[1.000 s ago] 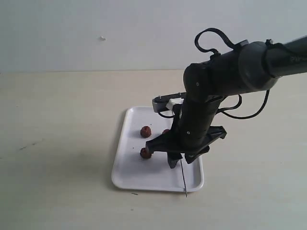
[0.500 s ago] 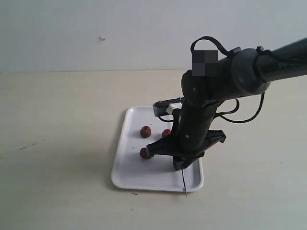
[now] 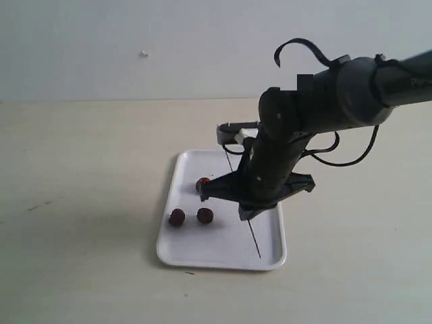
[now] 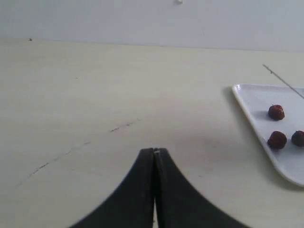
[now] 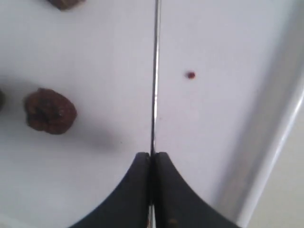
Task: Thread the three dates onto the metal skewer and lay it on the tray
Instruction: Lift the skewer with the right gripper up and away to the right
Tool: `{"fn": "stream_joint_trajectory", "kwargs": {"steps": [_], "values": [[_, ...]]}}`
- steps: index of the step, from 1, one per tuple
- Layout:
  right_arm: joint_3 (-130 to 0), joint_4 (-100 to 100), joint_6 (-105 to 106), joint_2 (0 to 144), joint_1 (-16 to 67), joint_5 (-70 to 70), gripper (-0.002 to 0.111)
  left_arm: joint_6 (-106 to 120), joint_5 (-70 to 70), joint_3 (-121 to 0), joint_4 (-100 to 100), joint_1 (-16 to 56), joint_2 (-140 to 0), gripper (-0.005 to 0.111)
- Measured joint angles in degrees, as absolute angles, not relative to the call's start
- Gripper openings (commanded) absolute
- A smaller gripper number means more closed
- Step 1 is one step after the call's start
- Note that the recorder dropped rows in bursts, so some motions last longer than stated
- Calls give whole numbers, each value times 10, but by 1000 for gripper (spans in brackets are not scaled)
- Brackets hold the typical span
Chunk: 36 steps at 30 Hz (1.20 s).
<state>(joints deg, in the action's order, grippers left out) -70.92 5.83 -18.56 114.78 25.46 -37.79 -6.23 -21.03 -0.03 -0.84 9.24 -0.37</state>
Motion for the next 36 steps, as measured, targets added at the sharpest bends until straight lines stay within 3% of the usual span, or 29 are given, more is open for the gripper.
{"fn": "stream_joint_trajectory", "kwargs": {"steps": [15,26,32,36], "values": [[-709,-97,-136,934,181,-289,0,-62,-166,0,-8,92,-4,0],[-709,-297,-125,918,154,-271,0,-72,-35,0,-8,92,-4,0],[-707,-322,-97,940,100,-240,0,-194,82,0,-8,92,-4,0],[-706,-324,-100,971,57,-205,0,-251,231,-5,-8,92,-3,0]]}}
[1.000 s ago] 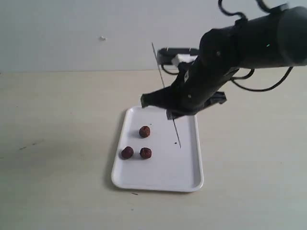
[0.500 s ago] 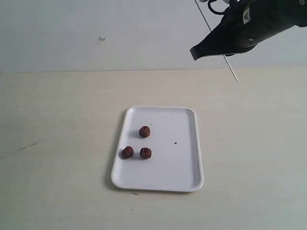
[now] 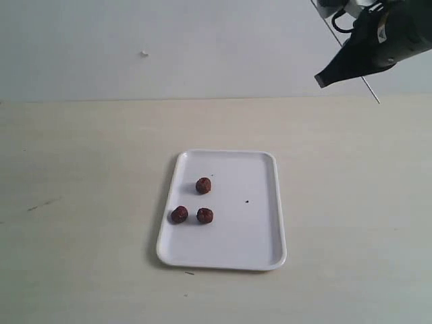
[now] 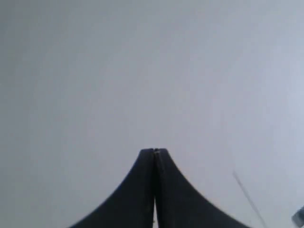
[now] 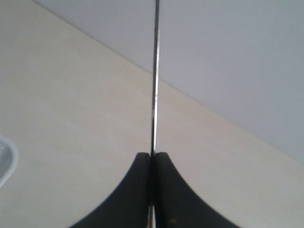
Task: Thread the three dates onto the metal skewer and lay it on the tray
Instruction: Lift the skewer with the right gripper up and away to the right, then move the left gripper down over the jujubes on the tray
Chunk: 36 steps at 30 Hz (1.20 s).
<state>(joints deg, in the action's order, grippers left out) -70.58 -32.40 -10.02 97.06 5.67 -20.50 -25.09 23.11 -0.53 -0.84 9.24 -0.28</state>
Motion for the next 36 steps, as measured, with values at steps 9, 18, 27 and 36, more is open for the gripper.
{"fn": "stream_joint_trajectory", "kwargs": {"steps": [9,18,27,36], "values": [[-706,-311,-103,993,35,-203,0,-102,276,-240,4,92,-214,0],[-706,-295,-103,993,35,-204,0,-88,48,-535,271,104,-615,0],[-706,-293,-103,993,35,-203,0,182,-312,-681,284,189,-878,0],[-706,-288,-103,993,35,-202,0,505,-458,-723,113,263,-990,1]]}}
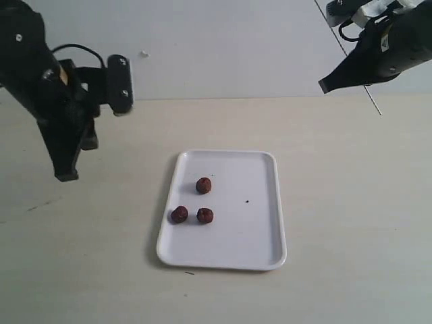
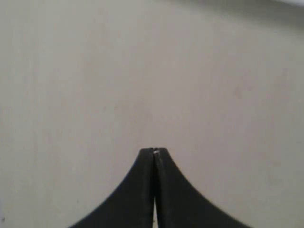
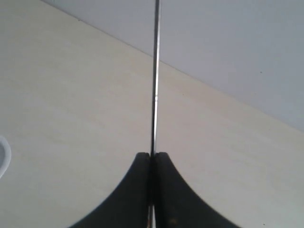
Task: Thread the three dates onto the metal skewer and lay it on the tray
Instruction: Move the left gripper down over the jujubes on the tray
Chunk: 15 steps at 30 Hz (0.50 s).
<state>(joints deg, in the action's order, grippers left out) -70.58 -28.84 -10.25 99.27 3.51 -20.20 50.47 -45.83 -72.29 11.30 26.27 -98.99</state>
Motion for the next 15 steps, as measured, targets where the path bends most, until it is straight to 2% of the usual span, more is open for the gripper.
{"fn": "stream_joint_trajectory", "kwargs": {"steps": [2,6,9,15], "values": [[-706,-287,-103,993,35,-201,0,530,-463,-728,96,279,-1003,6],[-706,-283,-103,993,35,-201,0,583,-462,-731,87,319,-1034,32],[-706,-282,-103,993,35,-201,0,624,-462,-731,85,345,-1057,45],[-706,-282,-103,993,35,-200,0,682,-456,-731,91,375,-1097,48]]}}
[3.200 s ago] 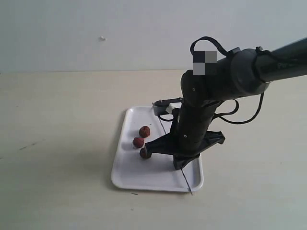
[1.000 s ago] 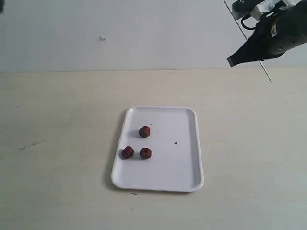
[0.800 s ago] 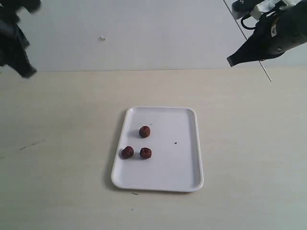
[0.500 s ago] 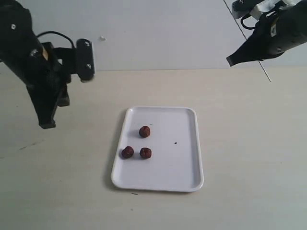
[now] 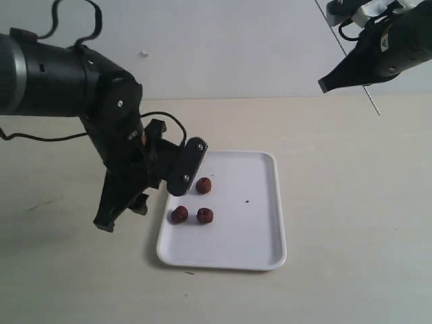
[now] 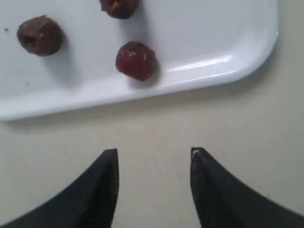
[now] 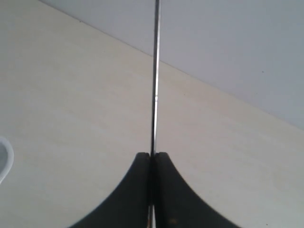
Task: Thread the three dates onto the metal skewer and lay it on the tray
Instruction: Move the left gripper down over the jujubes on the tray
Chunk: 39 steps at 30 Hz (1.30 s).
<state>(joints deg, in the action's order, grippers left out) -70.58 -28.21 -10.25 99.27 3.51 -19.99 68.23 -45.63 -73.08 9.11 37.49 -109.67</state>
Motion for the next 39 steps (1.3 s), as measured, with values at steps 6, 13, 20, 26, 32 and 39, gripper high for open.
{"fn": "stream_joint_trajectory", "kwargs": {"steps": [6,13,20,26,32,39], "values": [[-706,-278,-103,993,35,-191,0,726,-410,-732,95,379,-1111,48],[-706,-278,-103,993,35,-190,0,800,-385,-732,98,379,-1129,48],[-706,-278,-103,993,35,-186,0,809,-342,-732,98,390,-1133,47],[-706,-273,-103,993,35,-186,0,830,-336,-732,98,403,-1146,47],[-706,-268,-103,993,35,-182,0,838,-340,-732,98,403,-1152,47],[-706,-268,-103,993,35,-180,0,838,-340,-732,98,403,-1161,47]]}}
